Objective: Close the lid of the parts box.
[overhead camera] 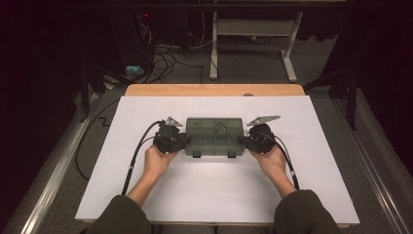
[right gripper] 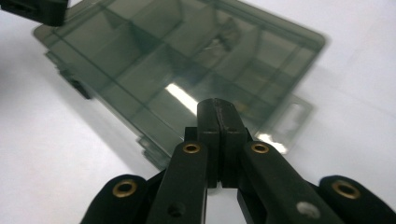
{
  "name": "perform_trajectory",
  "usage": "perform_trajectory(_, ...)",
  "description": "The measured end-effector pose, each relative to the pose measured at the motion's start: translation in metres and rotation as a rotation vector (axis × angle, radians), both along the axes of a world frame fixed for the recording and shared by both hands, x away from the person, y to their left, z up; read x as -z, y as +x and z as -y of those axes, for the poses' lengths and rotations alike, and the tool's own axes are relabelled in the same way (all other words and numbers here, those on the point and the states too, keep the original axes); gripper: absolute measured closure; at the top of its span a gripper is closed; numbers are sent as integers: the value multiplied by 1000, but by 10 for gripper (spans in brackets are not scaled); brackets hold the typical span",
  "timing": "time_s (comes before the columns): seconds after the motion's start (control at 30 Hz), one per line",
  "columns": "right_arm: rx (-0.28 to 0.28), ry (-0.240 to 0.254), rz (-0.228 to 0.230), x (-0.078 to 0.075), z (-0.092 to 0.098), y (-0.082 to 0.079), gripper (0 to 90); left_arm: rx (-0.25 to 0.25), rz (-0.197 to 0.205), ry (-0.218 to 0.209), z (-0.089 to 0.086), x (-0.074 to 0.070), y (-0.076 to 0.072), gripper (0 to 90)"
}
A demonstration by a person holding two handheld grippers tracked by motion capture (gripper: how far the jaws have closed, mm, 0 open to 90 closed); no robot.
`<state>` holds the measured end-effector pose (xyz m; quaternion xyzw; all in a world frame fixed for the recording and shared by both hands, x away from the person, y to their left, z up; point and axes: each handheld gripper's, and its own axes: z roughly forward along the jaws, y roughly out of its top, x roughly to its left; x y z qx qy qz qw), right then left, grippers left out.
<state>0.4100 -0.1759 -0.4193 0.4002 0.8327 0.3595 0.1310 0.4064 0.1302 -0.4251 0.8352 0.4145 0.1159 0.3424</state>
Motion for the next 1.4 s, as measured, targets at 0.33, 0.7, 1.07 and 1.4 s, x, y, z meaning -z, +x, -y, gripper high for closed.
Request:
perform_trajectory(0.33, 0, -30, 4, 2, -4, -1, 900, 20, 19, 6, -1, 2, -1, 679)
perform_trajectory(0.7, 0, 1, 28, -3, 1, -4, 842, 22, 26, -53, -3, -4, -4, 541)
perform_trajectory(1.07, 15, 43, 41, -10, 14, -9, 804, 18, 66, -93, -12, -10, -11, 476)
perform_trajectory(1.4, 22, 57, 43, -11, 26, -16, 776, 16, 95, -109, -24, -12, -21, 457)
